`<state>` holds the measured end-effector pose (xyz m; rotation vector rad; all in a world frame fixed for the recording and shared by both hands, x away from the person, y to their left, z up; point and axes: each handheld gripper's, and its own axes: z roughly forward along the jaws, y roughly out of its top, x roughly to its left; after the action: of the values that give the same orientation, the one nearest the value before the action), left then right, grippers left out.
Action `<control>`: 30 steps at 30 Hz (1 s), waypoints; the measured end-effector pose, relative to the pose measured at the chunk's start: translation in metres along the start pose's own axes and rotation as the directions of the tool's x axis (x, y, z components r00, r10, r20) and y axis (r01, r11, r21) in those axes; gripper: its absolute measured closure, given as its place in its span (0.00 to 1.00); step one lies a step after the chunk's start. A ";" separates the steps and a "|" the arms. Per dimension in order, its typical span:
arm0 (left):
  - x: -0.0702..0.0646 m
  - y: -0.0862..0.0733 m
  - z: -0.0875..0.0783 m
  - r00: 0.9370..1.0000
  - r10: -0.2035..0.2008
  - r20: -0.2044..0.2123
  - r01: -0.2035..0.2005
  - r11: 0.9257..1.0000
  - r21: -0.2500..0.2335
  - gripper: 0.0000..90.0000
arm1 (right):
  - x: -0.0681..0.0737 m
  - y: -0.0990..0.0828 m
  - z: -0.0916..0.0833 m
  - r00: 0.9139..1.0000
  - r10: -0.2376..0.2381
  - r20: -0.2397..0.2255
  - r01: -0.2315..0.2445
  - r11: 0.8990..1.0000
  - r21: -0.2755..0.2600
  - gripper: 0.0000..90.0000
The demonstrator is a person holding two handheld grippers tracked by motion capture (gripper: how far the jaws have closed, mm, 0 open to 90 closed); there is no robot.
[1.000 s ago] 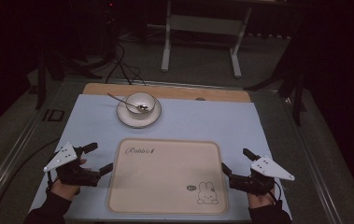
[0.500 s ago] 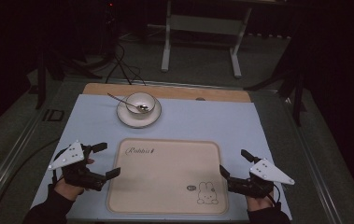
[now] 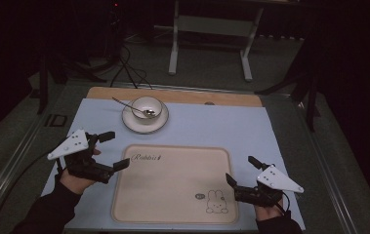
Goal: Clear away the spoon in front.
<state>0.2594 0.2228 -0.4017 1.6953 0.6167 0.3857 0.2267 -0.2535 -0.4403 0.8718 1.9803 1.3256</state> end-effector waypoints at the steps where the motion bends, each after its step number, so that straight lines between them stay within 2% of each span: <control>1: 0.000 0.000 0.000 1.000 0.000 0.000 0.000 1.000 0.000 0.00 | 0.000 0.000 0.000 1.000 0.000 -0.001 0.000 1.000 -0.001 0.11; 2: 0.007 0.007 0.001 1.000 -0.004 -0.010 0.003 1.000 -0.005 0.00 | 0.000 0.000 0.000 1.000 -0.002 -0.001 0.002 1.000 -0.003 0.11; 5: 0.014 0.014 0.003 1.000 -0.011 -0.025 0.011 1.000 -0.009 0.00 | 0.001 0.001 0.000 1.000 -0.002 -0.004 0.002 1.000 -0.003 0.11; 8: 0.030 0.025 0.005 0.998 -0.044 -0.053 0.042 0.998 -0.046 0.00 | 0.001 0.001 0.001 1.000 -0.004 -0.006 0.004 1.000 -0.005 0.11; 9: 0.030 0.025 0.005 0.998 -0.044 -0.053 0.042 0.998 -0.046 0.00 | 0.001 0.001 0.001 1.000 -0.004 -0.006 0.004 1.000 -0.005 0.11; 12: 0.042 0.030 0.010 0.994 -0.079 -0.079 0.074 0.995 -0.062 0.00 | 0.001 0.001 0.001 1.000 -0.003 -0.007 0.003 1.000 -0.006 0.11; 13: 0.049 0.032 0.014 0.990 -0.092 -0.107 0.086 0.994 -0.063 0.00 | 0.000 0.001 0.001 1.000 0.003 -0.011 -0.003 1.000 -0.004 0.11; 15: 0.051 0.032 0.016 0.988 -0.097 -0.120 0.089 0.993 -0.072 0.00 | 0.000 0.001 0.001 1.000 0.003 -0.010 -0.003 1.000 -0.003 0.11; 18: 0.061 0.031 0.023 0.977 -0.125 -0.174 0.110 0.990 -0.088 0.00 | 0.000 0.001 0.001 1.000 0.006 -0.010 -0.006 1.000 -0.002 0.11; 21: 0.072 0.026 0.030 0.961 -0.167 -0.220 0.148 0.984 -0.102 0.00 | 0.000 0.001 0.002 1.000 0.007 -0.011 -0.007 1.000 -0.002 0.11; 23: 0.079 0.022 0.035 0.949 -0.185 -0.255 0.166 0.982 -0.095 0.00 | 0.000 0.001 0.002 1.000 0.009 -0.013 -0.009 1.000 -0.002 0.11; 24: 0.082 0.020 0.038 0.945 -0.187 -0.268 0.171 0.982 -0.084 0.00 | 0.000 0.001 0.002 1.000 0.009 -0.013 -0.009 1.000 -0.001 0.11; 25: 0.085 0.018 0.041 0.937 -0.192 -0.292 0.177 0.981 -0.076 0.01 | 0.000 0.001 0.002 1.000 0.010 -0.014 -0.010 1.000 0.000 0.11; 26: 0.089 0.015 0.042 0.936 -0.207 -0.286 0.192 0.978 -0.080 0.02 | 0.000 0.001 0.002 1.000 0.011 -0.015 -0.011 1.000 0.001 0.11; 27: 0.093 0.013 0.044 0.930 -0.221 -0.294 0.207 0.975 -0.079 0.03 | 0.000 0.001 0.002 1.000 0.011 -0.016 -0.011 1.000 0.001 0.11; 29: 0.100 0.010 0.048 0.924 -0.253 -0.287 0.241 0.967 -0.078 0.04 | 0.000 0.001 0.002 1.000 0.013 -0.019 -0.013 1.000 0.002 0.11; 30: 0.104 0.008 0.050 0.917 -0.260 -0.303 0.248 0.966 -0.078 0.04 | 0.000 0.000 0.002 1.000 0.014 -0.020 -0.014 1.000 0.002 0.11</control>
<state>0.3721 0.2436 -0.4126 1.5039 1.0450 0.4783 0.2286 -0.2521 -0.4406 0.8774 1.9941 1.3457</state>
